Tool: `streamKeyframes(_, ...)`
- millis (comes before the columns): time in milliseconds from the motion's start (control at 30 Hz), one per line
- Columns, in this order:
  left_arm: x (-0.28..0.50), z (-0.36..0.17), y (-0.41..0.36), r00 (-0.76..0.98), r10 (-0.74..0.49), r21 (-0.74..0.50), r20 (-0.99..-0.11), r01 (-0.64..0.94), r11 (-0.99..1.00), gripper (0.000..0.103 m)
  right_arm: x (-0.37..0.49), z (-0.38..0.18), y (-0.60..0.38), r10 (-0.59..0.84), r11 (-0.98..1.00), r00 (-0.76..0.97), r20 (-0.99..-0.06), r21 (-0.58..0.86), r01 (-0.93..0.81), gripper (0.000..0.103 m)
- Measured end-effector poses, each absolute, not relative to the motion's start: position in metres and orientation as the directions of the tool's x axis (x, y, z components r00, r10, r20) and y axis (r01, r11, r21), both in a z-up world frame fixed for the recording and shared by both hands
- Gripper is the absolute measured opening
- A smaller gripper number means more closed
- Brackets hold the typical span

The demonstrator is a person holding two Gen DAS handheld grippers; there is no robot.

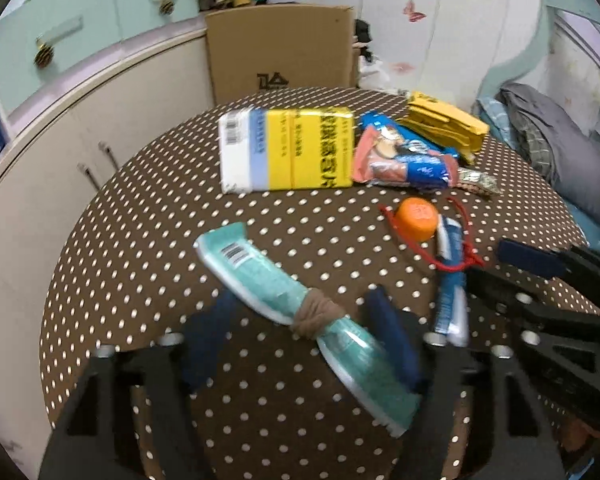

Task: Collect trash
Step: 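Grasp the teal toothpaste tube with the left gripper while the right grasps the red string, then carry the tube and string to the blue bin and open both grippers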

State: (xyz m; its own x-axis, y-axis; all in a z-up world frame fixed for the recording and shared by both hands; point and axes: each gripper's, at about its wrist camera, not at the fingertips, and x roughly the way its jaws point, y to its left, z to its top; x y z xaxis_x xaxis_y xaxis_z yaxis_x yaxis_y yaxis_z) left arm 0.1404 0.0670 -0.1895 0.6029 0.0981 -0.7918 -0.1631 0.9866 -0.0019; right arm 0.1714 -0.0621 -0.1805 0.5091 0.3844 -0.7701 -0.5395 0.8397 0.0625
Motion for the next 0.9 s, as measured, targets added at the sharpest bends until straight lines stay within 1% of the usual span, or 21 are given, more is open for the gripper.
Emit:
streamKeyframes(33, 0.141, -0.188, 0.067, 0.608, 0.089, -0.004, -0.789, -0.149, 0.989, 0.05, 0.173, -0.181, -0.06, 0.39, 0.836, 0.507, -0.769, 0.064, -0.545, 0.031)
streamKeyframes(67, 0.142, -0.187, 0.067, 0.611, 0.079, -0.01, -0.788, -0.14, 0.99, 0.043, 0.175, -0.181, -0.057, 0.395, 0.832, 0.503, -0.768, 0.066, -0.551, 0.029)
streamKeyframes(100, 0.143, -0.187, 0.068, 0.613, 0.071, -0.014, -0.787, -0.133, 0.991, 0.032, 0.176, -0.181, -0.055, 0.399, 0.827, 0.501, -0.768, 0.065, -0.559, 0.023)
streamKeyframes(133, 0.143, -0.186, 0.07, 0.616, 0.057, -0.025, -0.786, -0.122, 0.992, 0.027, 0.177, -0.181, -0.052, 0.405, 0.82, 0.497, -0.768, 0.065, -0.568, 0.017)
streamKeyframes(167, 0.143, -0.185, 0.072, 0.619, 0.034, -0.044, -0.785, -0.111, 0.993, 0.021, 0.177, -0.181, -0.049, 0.411, 0.815, 0.492, -0.767, 0.067, -0.576, 0.014)
streamKeyframes(200, 0.143, -0.186, 0.075, 0.621, 0.017, -0.061, -0.784, -0.104, 0.993, 0.021, 0.177, -0.182, -0.048, 0.42, 0.81, 0.486, -0.766, 0.075, -0.582, 0.01)
streamKeyframes(300, 0.138, -0.187, 0.084, 0.628, -0.029, -0.106, -0.777, -0.086, 0.991, 0.021, 0.176, -0.177, -0.055, 0.449, 0.813, 0.496, -0.743, 0.108, -0.573, 0.008)
streamKeyframes(600, 0.122, -0.181, 0.094, 0.644, -0.063, -0.137, -0.763, -0.066, 0.988, 0.021, 0.168, -0.162, -0.089, 0.477, 0.833, 0.528, -0.703, 0.172, -0.525, 0.008)
streamKeyframes(900, 0.122, -0.138, 0.082, 0.703, -0.121, -0.175, -0.7, -0.005, 0.984, 0.021, 0.154, -0.106, -0.134, 0.497, 0.848, 0.624, -0.604, 0.183, -0.498, 0.008)
